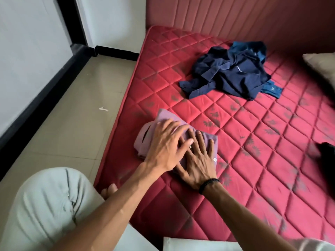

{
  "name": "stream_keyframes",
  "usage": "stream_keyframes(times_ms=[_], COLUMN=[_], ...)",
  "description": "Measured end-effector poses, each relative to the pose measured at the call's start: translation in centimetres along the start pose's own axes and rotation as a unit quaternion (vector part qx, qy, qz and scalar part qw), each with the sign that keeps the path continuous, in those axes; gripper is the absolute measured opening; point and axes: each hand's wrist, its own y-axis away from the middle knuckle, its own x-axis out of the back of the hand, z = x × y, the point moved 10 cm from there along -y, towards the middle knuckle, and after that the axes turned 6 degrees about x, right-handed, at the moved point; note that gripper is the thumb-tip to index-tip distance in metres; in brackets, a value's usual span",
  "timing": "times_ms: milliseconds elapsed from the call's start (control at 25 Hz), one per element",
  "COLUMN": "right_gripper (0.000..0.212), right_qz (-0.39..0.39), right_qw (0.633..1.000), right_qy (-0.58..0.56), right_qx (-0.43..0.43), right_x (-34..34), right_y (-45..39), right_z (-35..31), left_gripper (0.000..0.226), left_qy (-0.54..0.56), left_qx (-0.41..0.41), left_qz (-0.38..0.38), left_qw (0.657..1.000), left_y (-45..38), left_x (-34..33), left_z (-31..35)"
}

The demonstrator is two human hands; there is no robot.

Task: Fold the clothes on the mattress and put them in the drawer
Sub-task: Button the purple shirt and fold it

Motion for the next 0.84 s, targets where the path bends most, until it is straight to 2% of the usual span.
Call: stream_keyframes(times_ms=[80, 120, 440, 720, 840], right_gripper=[0.084, 0.084, 0.086, 0.087, 0.084], right_qz=[-0.005, -0.008, 0.022, 0.028, 0.025], right_qw=[1.0, 1.0, 0.998, 0.995, 0.994], right_qy=[-0.014, -0.02, -0.055, -0.088, -0.097], right_qx=[-0.004, -0.009, -0.028, -0.041, -0.05], right_x=[-0.3, -0.4, -0.3, -0.7, -0.5], right_y=[-0.1, -0.1, 0.2, 0.1, -0.3], right_z=[-0.1, -0.1, 0.5, 1.5, 3.4], left_gripper=[0.064, 0.066, 0.062, 0.062, 0.066], left_qy=[-0.139, -0.167, -0.187, -0.181, -0.177], left_qx=[0.043, 0.049, 0.034, 0.019, 0.024], left_qz=[-0.077, -0.085, -0.009, 0.003, -0.022], left_qw=[0.986, 0.981, 0.982, 0.983, 0.984], left_y=[1.4, 1.8, 2.0, 1.8, 1.1], left_x=[-3.9, -4.7, -4.4, -4.4, -4.5], left_z=[-2.8, -3.7, -3.3, -3.4, -4.4])
